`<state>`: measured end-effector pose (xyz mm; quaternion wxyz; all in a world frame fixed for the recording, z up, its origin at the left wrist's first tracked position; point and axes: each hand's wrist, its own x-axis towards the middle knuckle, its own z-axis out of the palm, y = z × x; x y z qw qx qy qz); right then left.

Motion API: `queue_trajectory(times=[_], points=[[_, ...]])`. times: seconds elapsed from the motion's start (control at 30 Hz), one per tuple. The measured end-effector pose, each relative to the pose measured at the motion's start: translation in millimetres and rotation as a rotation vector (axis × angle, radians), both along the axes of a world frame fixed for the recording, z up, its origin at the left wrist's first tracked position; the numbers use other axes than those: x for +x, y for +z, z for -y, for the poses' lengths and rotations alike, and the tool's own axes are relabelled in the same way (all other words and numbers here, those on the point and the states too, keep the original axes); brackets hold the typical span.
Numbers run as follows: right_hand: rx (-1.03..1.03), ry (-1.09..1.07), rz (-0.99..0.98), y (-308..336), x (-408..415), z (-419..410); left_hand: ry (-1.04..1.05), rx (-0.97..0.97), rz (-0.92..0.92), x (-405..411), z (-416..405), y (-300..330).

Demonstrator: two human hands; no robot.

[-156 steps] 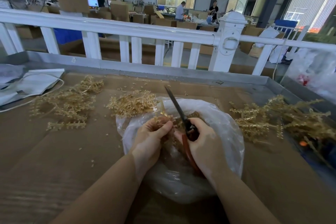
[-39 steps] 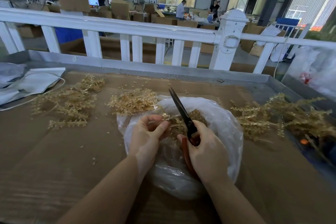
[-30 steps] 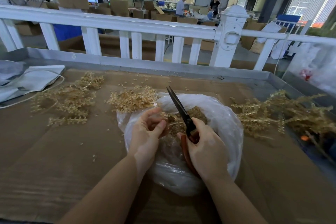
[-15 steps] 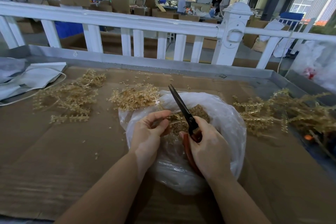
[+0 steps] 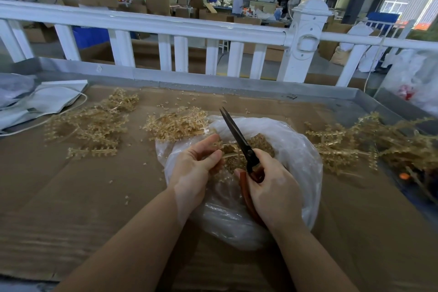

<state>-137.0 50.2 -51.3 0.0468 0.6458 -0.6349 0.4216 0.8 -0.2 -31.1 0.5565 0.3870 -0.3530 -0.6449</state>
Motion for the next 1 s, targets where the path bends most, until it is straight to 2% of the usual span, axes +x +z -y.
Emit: queue_trajectory(times=[0.43,0.67,0.9,1.0], points=[[0.035,0.055,0.021,4.0,-0.2,-0.1,0.017,-0.078,0.024,-2.2,-3.5,2.4],[0.088,0.073,0.009,8.3,-1.8,-1.0,-0.105,-0.083,0.106,9.2,-4.5,7.0],[0.133,0.152,0.112,26.3,-8.2,-9.7,-0.143,-0.052,-0.164,16.0,0.4,11.2],[0.131,0.171,0.11,30.7,-8.4,-14.9,-0.081,-0.065,-0.164,16.4,2.4,12.1]])
